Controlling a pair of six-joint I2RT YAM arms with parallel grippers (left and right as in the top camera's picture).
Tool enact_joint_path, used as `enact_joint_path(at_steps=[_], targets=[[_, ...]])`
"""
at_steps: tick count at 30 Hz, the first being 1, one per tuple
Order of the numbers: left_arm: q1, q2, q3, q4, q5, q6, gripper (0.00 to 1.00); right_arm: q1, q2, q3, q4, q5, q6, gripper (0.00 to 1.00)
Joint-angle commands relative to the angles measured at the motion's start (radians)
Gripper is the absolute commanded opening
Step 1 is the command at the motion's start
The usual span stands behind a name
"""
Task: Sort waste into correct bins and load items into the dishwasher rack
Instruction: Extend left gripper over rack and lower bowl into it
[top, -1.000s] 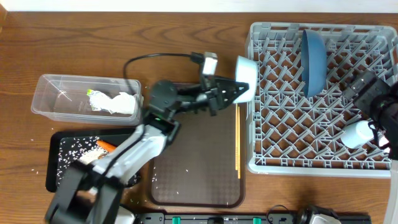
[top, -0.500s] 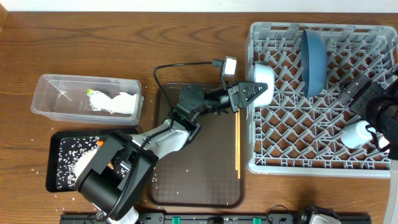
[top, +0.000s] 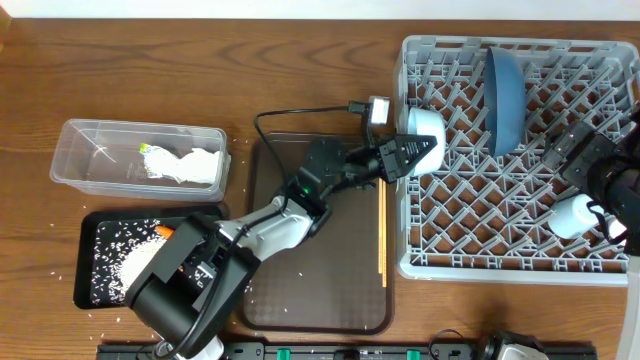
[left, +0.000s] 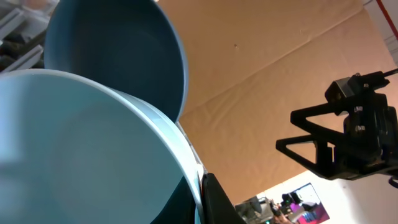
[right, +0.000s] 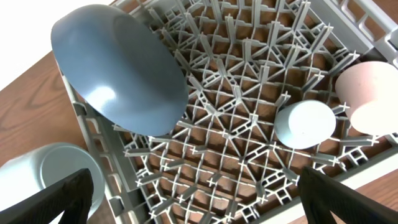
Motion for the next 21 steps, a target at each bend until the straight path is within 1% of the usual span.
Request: enact_joint_path(at_steps=[1, 9, 21], targets=[[-0.014, 0.002, 0.028, 0.009, -0.041, 0.062, 0.06, -0.021, 0.002, 0.005, -0.006, -0.006, -0.014, 0.98], [-0.041, 0.036, 0.028, 0.010, -0.041, 0.067, 0.06, -0.021, 0.002, 0.005, -0.008, -0.006, -0.014, 0.98], [-0.040, 0.089, 0.028, 0.050, -0.029, 0.056, 0.06, -0.021, 0.002, 0.005, -0.016, -0.006, -0.014, 0.98]])
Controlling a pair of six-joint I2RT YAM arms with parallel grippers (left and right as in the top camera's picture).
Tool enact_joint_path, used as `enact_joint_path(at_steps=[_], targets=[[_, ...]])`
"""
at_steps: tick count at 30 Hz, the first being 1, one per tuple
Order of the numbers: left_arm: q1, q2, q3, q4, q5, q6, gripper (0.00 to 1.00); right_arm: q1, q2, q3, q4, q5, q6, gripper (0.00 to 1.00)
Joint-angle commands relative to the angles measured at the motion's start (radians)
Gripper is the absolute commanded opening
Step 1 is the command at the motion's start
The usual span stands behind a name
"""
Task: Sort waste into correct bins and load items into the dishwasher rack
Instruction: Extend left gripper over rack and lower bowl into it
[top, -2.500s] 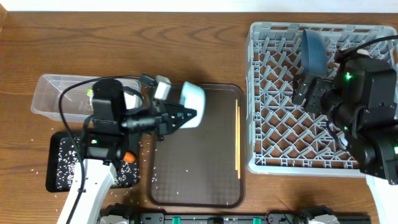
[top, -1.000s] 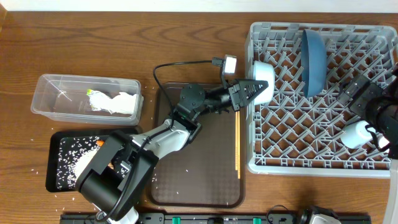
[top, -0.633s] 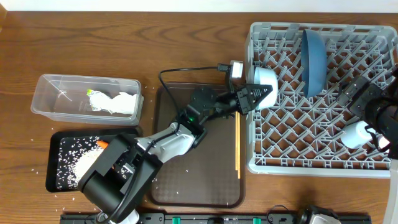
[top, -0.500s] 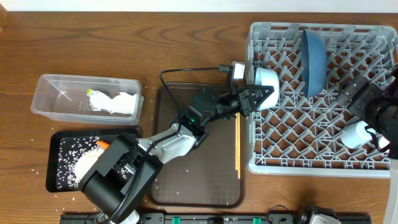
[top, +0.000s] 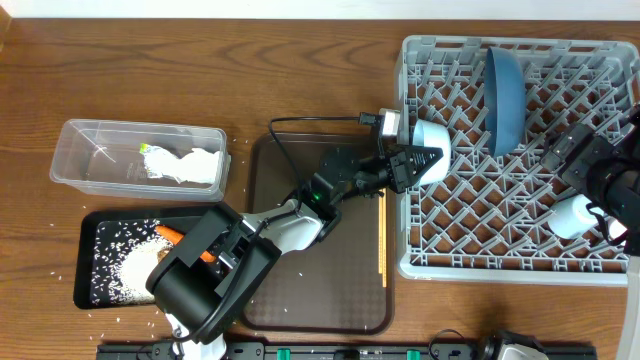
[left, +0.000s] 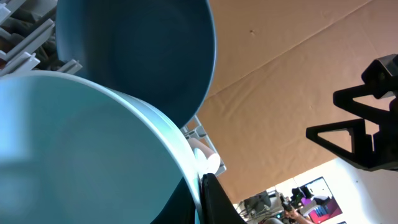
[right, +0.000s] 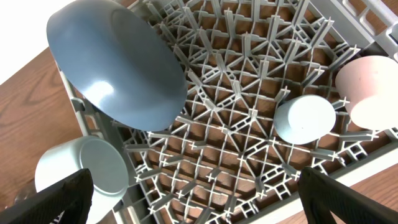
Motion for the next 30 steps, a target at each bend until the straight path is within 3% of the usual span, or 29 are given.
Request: enact_joint_path(at_steps=[1, 10, 26, 30], targets=[[0.000, 0.002, 0.028, 0.015, -0.001, 0.013, 0.06, -0.021, 0.002, 0.005, -0.003, -0.003, -0.014, 0.98], [-0.016, 0.002, 0.034, 0.148, -0.001, -0.063, 0.06, -0.021, 0.002, 0.005, -0.002, -0.003, -0.014, 0.98], [-0.100, 0.029, 0.037, 0.149, -0.009, -0.075, 0.06, -0.021, 0.002, 0.005, -0.010, -0.003, -0.014, 0.98], [-0.116, 0.056, 0.037, 0.161, -0.014, -0.127, 0.06, -0.021, 0.002, 0.005, -0.012, -0.003, -0.014, 0.98]])
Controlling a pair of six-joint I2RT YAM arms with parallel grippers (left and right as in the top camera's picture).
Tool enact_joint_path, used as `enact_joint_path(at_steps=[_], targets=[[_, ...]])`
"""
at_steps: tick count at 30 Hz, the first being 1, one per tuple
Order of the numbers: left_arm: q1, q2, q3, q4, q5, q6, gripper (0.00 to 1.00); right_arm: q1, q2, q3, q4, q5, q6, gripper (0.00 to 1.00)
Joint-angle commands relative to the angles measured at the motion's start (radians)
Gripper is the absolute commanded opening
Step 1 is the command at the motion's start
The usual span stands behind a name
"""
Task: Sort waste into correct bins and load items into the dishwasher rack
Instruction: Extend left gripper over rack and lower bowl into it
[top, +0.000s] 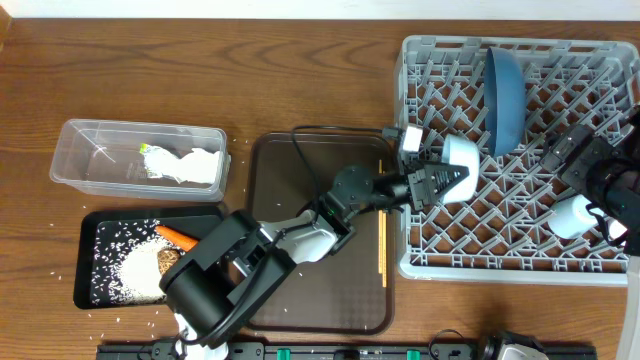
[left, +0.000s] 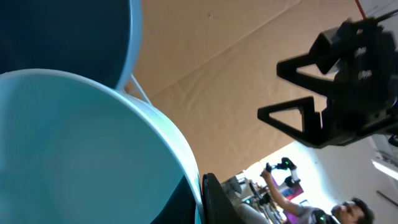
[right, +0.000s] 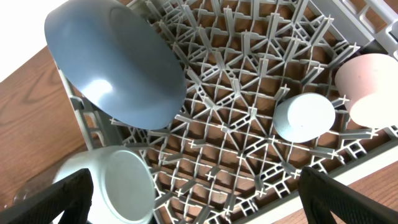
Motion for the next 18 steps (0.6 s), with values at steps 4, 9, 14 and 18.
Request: enact_joint_path(at_steps=[4, 9, 14, 18], targets=[[-0.014, 0.056, 0.030, 0.025, -0.016, -0.057, 0.07, -0.021, 0.002, 0.005, -0.007, -0.003, -0.014, 0.98], [-0.014, 0.072, 0.030, 0.060, -0.015, -0.064, 0.06, -0.021, 0.002, 0.005, -0.007, -0.003, -0.014, 0.98], [-0.013, 0.072, 0.030, 0.061, 0.001, -0.064, 0.06, -0.021, 0.002, 0.005, -0.007, -0.003, -0.014, 0.98], [-0.003, 0.072, 0.030, 0.051, -0.001, -0.063, 0.35, -0.021, 0.002, 0.005, -0.007, -0.002, -0.014, 0.98]])
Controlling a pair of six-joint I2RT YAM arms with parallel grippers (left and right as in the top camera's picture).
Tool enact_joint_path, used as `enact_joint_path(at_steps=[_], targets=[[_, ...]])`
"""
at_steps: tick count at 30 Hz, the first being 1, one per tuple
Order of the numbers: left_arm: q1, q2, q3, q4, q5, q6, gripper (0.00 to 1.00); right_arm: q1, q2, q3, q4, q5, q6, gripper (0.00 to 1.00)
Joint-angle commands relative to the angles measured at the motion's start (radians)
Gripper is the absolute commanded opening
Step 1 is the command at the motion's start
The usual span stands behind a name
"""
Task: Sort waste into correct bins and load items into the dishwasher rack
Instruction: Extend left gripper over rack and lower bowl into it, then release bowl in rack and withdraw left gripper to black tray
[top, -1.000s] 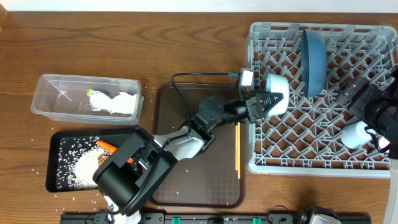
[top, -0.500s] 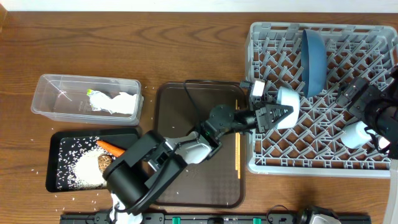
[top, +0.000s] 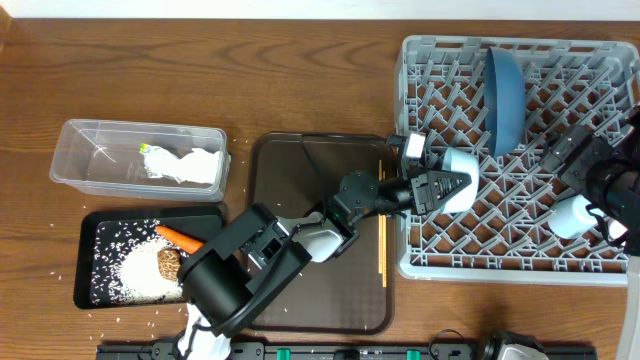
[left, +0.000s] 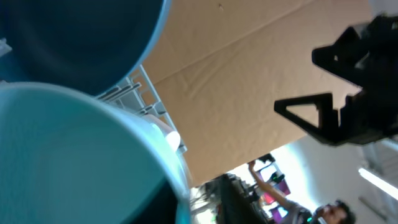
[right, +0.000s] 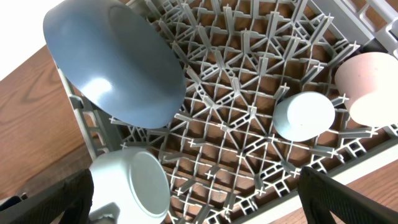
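Observation:
My left gripper (top: 438, 189) is shut on a pale blue mug (top: 460, 191), holding it on its side just over the left part of the grey dishwasher rack (top: 418, 262). The mug fills the lower left of the left wrist view (left: 74, 162) and shows bottom-first in the right wrist view (right: 134, 193). A dark blue bowl (top: 505, 85) stands on edge in the rack behind it. My right gripper (right: 196, 190) hangs open above the rack's right side, nothing between its fingers.
A small pale cup (right: 303, 116) and a pink cup (right: 370, 87) sit upside down in the rack's right part. Chopsticks (top: 381, 235) lie on the brown tray (top: 300, 290). A clear bin with crumpled waste (top: 140, 155) and a black tray with rice and carrot (top: 130, 262) stand at the left.
The left gripper has carried the mug slightly further right and toward the front over the rack. The right arm has not moved.
The left gripper held the mug at the rack's left rim. Then the mug was just inside the rim, then further in below the blue bowl, and now it is a little further still. The right gripper stayed open over the right side.

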Motion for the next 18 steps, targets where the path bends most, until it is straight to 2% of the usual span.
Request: enact_joint_path(at_steps=[1, 9, 18], targets=[[0.014, 0.000, 0.028, -0.012, -0.001, 0.004, 0.39, -0.021, 0.002, 0.005, -0.003, -0.002, -0.014, 0.98], [0.039, 0.000, 0.027, -0.049, 0.001, 0.004, 0.49, -0.021, 0.002, 0.005, -0.003, -0.001, -0.014, 0.98], [0.046, 0.000, 0.027, -0.069, 0.009, 0.012, 0.48, -0.021, 0.002, 0.005, -0.003, 0.017, -0.014, 0.98]])
